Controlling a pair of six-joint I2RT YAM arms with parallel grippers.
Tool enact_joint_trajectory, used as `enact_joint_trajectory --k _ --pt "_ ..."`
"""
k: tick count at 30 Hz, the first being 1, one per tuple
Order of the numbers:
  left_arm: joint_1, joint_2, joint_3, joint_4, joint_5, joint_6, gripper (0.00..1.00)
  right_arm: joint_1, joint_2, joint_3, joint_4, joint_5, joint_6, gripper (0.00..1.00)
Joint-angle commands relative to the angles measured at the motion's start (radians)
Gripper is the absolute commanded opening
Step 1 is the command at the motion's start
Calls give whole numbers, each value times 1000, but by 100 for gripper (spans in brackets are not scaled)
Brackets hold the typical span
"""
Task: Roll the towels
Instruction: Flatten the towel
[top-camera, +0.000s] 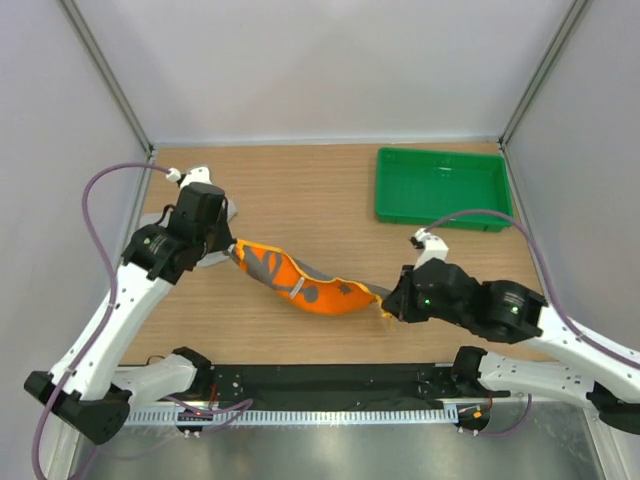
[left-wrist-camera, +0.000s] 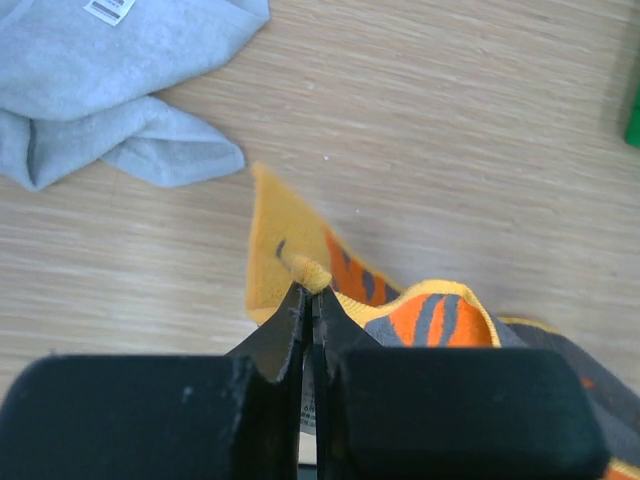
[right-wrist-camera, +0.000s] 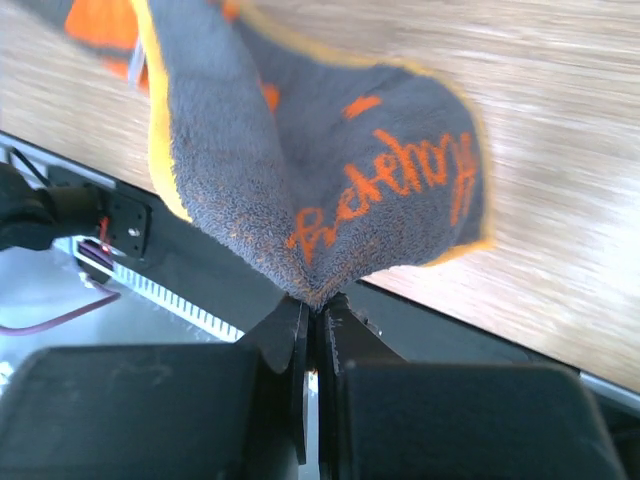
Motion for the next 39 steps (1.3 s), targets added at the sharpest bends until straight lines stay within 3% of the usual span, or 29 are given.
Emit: enact_joint_trajectory --k 1,6,8,13,15,17,18,20,21,22,24,27,34,39 --pt "-25 -99 -7 -148 -30 -38 2 6 -88 19 -103 76 88 1" --pt "-25 -56 13 -110 -26 -29 15 -29 -1 67 -132 280 129 1" --pt "-24 52 62 -94 -35 -13 17 -105 72 82 -85 259 74 1" --pt "2 319 175 -73 -30 -1 17 -626 222 -22 165 -229 -85 1" --pt "45 452 233 -36 3 2 17 -696 364 -15 239 -290 -127 1" --pt "82 559 299 -25 34 7 18 -753 465 31 299 -334 -147 51" --pt "93 675 389 -48 37 14 26 -768 526 62 296 -353 -171 67" --pt "110 767 496 -135 28 22 41 -791 652 151 265 -330 -191 82" --pt "110 803 531 -157 14 23 59 -799 671 172 253 -315 -208 87" --pt "111 820 563 -165 13 25 65 -802 680 192 241 -292 -216 100" --pt "110 780 524 -125 10 27 82 -807 663 223 202 -209 -229 100" --pt "111 639 377 -67 -13 17 92 -807 591 211 162 -132 -251 100" --pt "110 314 -48 5 52 -104 91 -805 435 23 214 -179 -240 99" --pt "98 157 -310 91 191 -242 81 -804 369 -87 258 -233 -223 99"
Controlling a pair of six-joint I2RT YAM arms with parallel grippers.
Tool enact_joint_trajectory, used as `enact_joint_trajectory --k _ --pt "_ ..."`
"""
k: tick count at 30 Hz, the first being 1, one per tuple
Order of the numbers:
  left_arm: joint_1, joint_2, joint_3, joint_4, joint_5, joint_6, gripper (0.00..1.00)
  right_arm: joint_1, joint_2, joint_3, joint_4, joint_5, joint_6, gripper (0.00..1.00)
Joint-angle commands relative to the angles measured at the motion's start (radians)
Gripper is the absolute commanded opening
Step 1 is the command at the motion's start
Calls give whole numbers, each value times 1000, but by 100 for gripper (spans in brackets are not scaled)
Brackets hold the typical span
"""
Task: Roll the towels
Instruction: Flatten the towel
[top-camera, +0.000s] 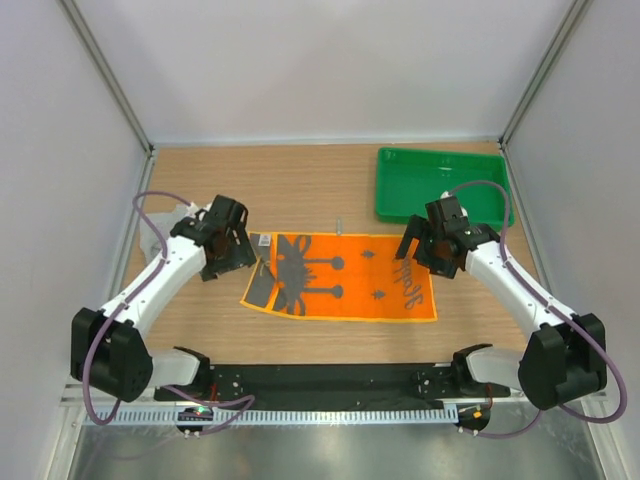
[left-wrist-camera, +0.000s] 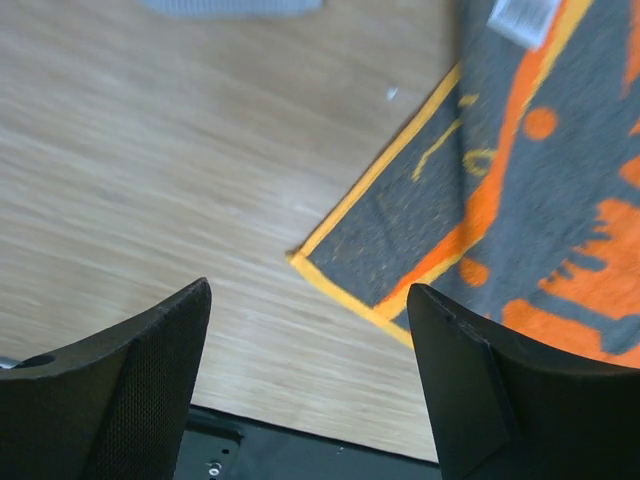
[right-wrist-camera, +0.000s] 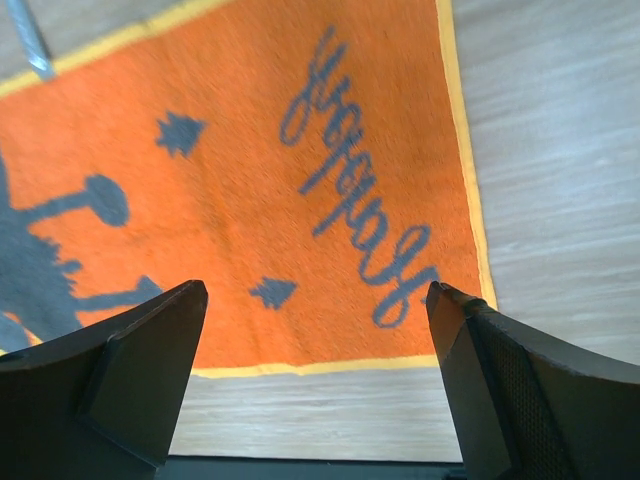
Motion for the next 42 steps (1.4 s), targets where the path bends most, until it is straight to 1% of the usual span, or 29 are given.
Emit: enact_joint_trajectory --k 1,3,7,10,11,13,16,21,23,27,28,29,31,35,37,39,40,41,42 --pt "-17 -49 -139 118 87 -121 80 3 -40 -43 46 -42 2 98" --pt "-21 -87 -229 153 99 -167 76 4 -63 -49 49 -43 -4 98" --pt "-56 -84 -296 218 98 -208 71 7 -73 -43 31 -75 -27 98" --pt "-70 -50 -323 248 81 -216 68 6 -72 -38 17 -79 -45 98" --pt "-69 -44 -331 259 79 -219 64 6 -73 -38 16 -74 -47 97" --pt "-70 -20 -346 291 73 -219 62 6 -83 -41 11 -69 -55 97" --pt "-70 20 -360 323 62 -214 60 7 -86 -44 5 -68 -61 97" --pt "-70 52 -392 359 49 -211 55 4 -87 -43 -1 -72 -67 97" --pt "-70 63 -399 373 44 -211 51 6 -87 -43 0 -72 -69 97" --pt "-70 74 -403 382 29 -210 38 7 -80 -41 0 -75 -69 96" --pt "-70 77 -405 385 30 -208 31 6 -78 -41 0 -77 -70 96" --pt "-72 74 -405 385 29 -207 26 7 -80 -44 0 -79 -67 96" --pt "-70 60 -409 385 27 -202 20 7 -81 -63 14 -88 -61 96" --pt "-70 -6 -414 338 18 -200 18 7 -90 -118 34 -118 -36 96" --pt "-70 -76 -411 299 4 -208 16 6 -95 -146 10 -88 -1 96" --pt "-72 -130 -403 233 -11 -219 14 6 -112 -167 -18 -18 19 97" --pt "-70 -200 -394 212 -22 -229 13 7 -125 -187 -30 6 51 98" --pt "-70 -230 -386 164 -39 -236 14 4 -129 -195 -64 56 68 99" --pt "-70 -268 -382 146 -48 -242 14 4 -129 -198 -84 72 86 100"
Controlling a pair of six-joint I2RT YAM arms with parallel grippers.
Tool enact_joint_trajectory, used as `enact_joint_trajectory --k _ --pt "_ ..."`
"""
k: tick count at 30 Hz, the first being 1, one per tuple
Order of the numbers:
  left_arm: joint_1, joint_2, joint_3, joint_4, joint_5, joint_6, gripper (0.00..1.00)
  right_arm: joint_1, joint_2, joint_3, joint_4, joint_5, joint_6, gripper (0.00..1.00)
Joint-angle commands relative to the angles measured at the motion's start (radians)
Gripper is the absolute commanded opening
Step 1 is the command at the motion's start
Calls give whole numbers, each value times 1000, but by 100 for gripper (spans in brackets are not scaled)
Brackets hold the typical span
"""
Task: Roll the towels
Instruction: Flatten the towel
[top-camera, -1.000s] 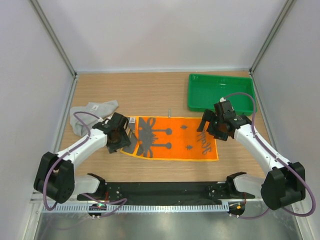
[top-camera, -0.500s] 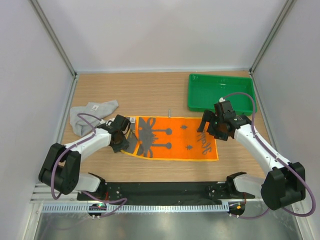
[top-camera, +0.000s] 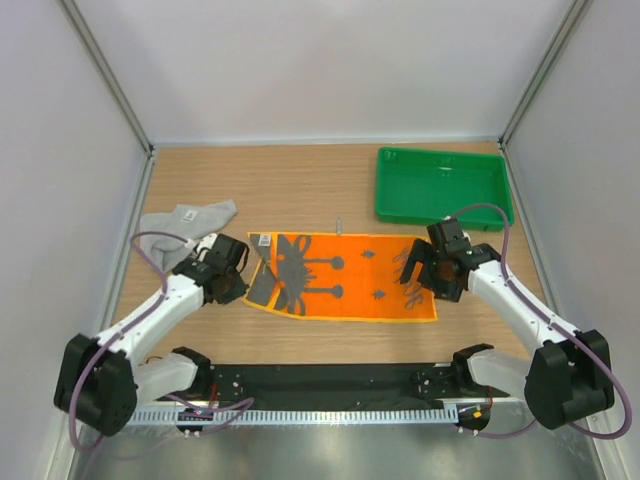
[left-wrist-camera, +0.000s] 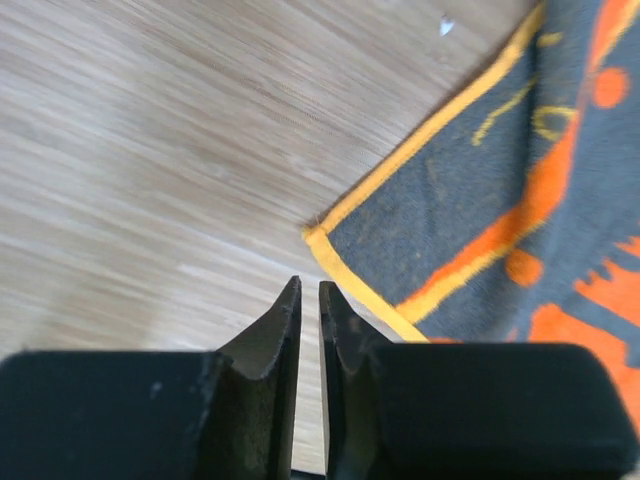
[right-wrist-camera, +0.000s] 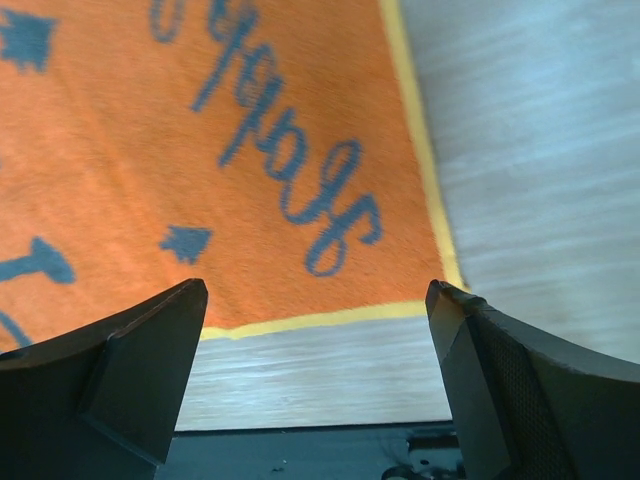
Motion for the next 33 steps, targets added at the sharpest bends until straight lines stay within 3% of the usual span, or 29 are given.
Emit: enact_joint_trajectory --k 1,7,9,10,13,18,26,29,33 --pt "-1 -168 39 -125 -78 -45 12 1 -37 -15 -81 111 96 100" --pt "0 -242 77 -194 -130 -41 14 1 -114 -67 -138 129 175 100" --pt "-1 -222 45 -158 -92 -27 23 1 -131 -73 -144 131 185 100" --pt "0 -211 28 -131 -75 -24 36 1 -131 -76 -144 135 187 100" --pt "-1 -145 -21 -22 -21 -18 51 0 -131 -76 -135 129 185 100" --pt "-3 22 -32 116 5 2 57 1 -123 -75 -121 99 172 100" --pt "-30 166 -7 197 20 19 57 1 -115 -101 -84 86 159 100" --pt "-43 227 -9 211 13 17 48 1 -99 -119 -64 80 162 100" --pt "-55 286 -18 242 23 14 25 1 -92 -132 -47 74 165 100"
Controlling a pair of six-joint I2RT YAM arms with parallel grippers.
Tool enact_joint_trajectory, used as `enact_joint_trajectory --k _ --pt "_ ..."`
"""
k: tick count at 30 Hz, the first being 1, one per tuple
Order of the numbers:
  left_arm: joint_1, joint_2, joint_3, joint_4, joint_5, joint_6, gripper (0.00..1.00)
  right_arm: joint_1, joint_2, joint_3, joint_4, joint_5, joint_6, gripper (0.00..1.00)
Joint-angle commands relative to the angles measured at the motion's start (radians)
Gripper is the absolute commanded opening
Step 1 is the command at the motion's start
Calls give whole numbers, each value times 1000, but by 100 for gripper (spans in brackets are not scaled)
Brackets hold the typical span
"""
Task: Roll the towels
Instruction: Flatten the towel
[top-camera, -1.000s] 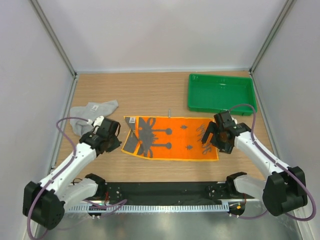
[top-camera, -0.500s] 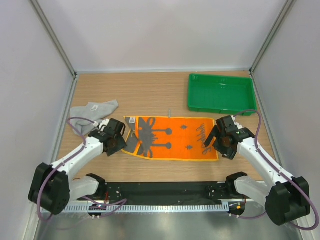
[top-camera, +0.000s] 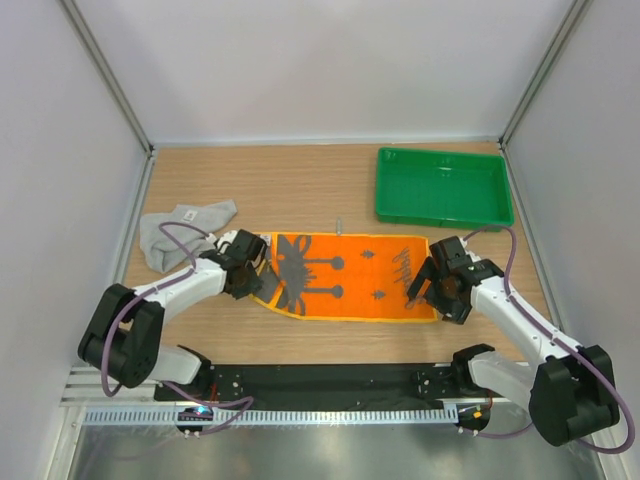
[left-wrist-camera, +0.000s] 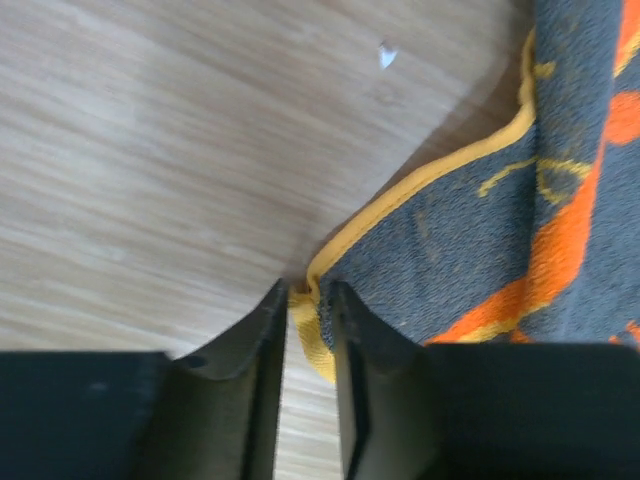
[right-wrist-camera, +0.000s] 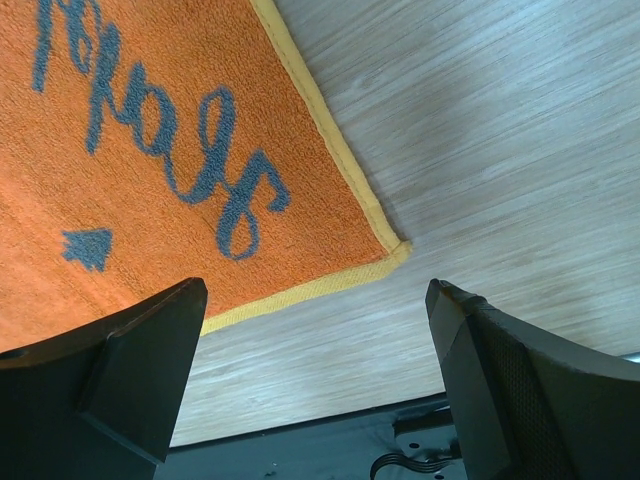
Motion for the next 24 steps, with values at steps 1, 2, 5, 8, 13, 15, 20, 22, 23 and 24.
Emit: enact_joint_trajectory --k 1,2,5,8,13,15,20,22,23,24 --pt "-13 72 -29 60 28 -4 21 0 3 -1 40 -9 3 100" --pt "-16 77 -27 58 28 -4 17 0 3 -1 39 -8 0 99" --pt "-16 69 -20 52 29 2 4 2 4 -1 42 -8 0 99" --pt "-15 34 -4 26 22 8 0 0 1 -13 56 -17 2 98" --pt "-15 -110 34 -146 -23 3 0 0 13 -55 83 -38 5 96" --pt "-15 -165 39 -189 -41 0 0 0 24 -66 89 -37 6 96" --pt "-16 -367 52 -345 -112 -38 0 2 26 -81 80 -9 6 91" --pt "-16 -412 56 -370 -133 -46 0 0 24 -89 80 -5 13 88" --pt "-15 -441 57 -385 -135 -50 0 0 26 -90 86 -6 16 86" --pt "-15 -449 54 -384 -121 -50 0 2 32 -90 92 -11 14 84"
